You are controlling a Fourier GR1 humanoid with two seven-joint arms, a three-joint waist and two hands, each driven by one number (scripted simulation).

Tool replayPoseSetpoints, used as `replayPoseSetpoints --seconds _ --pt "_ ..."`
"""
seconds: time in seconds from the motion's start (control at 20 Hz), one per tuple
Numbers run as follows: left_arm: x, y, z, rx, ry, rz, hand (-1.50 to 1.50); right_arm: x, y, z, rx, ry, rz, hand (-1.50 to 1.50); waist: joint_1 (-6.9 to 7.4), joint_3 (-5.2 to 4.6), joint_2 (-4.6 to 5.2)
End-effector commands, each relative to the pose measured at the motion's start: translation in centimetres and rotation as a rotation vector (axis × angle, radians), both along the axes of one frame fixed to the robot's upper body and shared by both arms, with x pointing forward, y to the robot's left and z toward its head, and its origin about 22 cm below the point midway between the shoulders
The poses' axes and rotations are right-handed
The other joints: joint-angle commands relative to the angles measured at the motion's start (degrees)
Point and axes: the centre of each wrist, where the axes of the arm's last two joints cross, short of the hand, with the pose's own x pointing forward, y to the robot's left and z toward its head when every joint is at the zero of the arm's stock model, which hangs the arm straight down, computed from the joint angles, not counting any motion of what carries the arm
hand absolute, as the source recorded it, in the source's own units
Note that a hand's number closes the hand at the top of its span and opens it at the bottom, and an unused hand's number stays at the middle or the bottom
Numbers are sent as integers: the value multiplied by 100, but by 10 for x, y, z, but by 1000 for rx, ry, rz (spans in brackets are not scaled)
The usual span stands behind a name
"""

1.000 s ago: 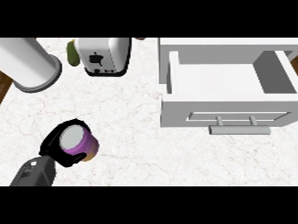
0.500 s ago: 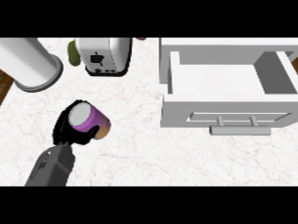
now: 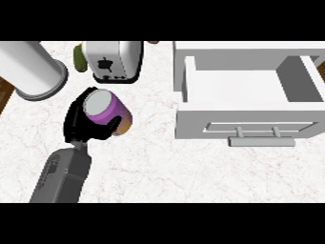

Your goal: Pick up the can, place it into the drawer and close the drawer

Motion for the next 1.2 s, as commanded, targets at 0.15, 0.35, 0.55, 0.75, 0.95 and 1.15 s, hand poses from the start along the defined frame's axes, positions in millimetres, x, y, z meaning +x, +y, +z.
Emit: replayPoseSetpoints --seconds 0.15,0.35,0.55,0.75,0.95,1.15 --pt "2 -26 67 62 -53 -13 150 1 9 2 14 -13 -9 -150 -10 -1 5" --pt "9 -43 98 51 -62 -2 150 -1 11 9 6 -22 -13 -150 -35 -3 15" --pt "21 -60 123 87 -76 -10 150 7 -1 2 4 -13 12 -150 -29 -3 21" --pt "24 -91 154 100 -84 -13 150 -9 7 -5 28 -12 0 -150 -85 0 10" --pt "39 -114 180 97 -86 -47 150 8 3 5 19 -24 3 -150 -61 -2 22" --pt "47 -140 196 115 -87 -23 150 25 3 3 7 3 -6 -150 -64 -2 33"
